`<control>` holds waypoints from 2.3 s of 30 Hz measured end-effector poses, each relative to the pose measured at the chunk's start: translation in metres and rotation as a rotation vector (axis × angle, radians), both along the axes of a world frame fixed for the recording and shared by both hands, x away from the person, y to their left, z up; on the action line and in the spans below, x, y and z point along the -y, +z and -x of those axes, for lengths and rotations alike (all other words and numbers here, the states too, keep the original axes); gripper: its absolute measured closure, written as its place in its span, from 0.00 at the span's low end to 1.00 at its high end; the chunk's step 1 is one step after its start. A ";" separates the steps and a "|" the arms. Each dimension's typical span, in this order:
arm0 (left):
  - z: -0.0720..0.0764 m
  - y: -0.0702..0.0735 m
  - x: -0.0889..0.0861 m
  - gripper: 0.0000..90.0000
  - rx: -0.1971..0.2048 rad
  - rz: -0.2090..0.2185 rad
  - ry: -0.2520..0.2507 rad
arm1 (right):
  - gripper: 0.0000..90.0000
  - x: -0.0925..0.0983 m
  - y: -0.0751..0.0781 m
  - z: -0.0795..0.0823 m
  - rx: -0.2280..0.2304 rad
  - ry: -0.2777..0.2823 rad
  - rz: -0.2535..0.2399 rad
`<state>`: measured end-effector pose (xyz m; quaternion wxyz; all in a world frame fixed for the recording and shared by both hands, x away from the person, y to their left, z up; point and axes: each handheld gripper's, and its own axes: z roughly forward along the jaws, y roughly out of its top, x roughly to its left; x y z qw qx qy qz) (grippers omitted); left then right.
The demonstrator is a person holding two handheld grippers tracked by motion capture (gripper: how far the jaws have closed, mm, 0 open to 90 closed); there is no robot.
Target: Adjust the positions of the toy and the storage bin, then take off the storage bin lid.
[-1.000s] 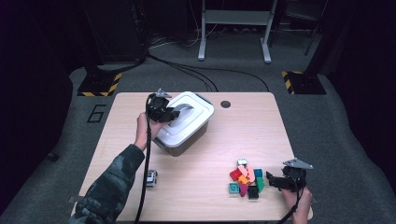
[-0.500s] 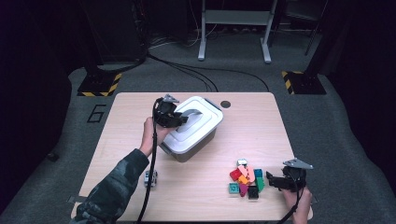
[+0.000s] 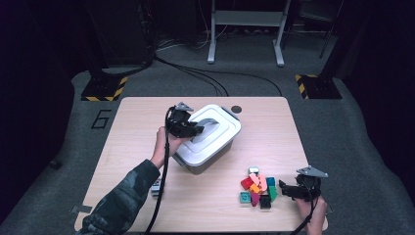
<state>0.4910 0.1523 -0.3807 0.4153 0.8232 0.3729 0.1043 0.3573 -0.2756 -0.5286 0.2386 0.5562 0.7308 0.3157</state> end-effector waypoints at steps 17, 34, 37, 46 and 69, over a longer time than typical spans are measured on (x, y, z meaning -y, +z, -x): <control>0.012 -0.002 0.016 0.74 -0.026 0.033 -0.010 | 0.06 0.000 0.000 0.000 0.000 -0.001 0.000; 0.018 -0.003 0.023 0.74 -0.032 0.049 -0.019 | 0.06 0.000 0.000 0.000 0.000 0.000 -0.001; 0.020 -0.003 0.023 0.74 -0.041 0.061 -0.019 | 0.06 0.000 0.000 0.000 0.000 0.000 0.000; 0.023 -0.003 0.027 0.74 -0.013 0.041 -0.028 | 0.06 0.000 0.000 0.000 0.000 0.001 0.000; 0.029 0.020 0.000 0.74 0.089 0.061 0.008 | 0.06 0.000 0.000 0.000 0.000 0.000 0.000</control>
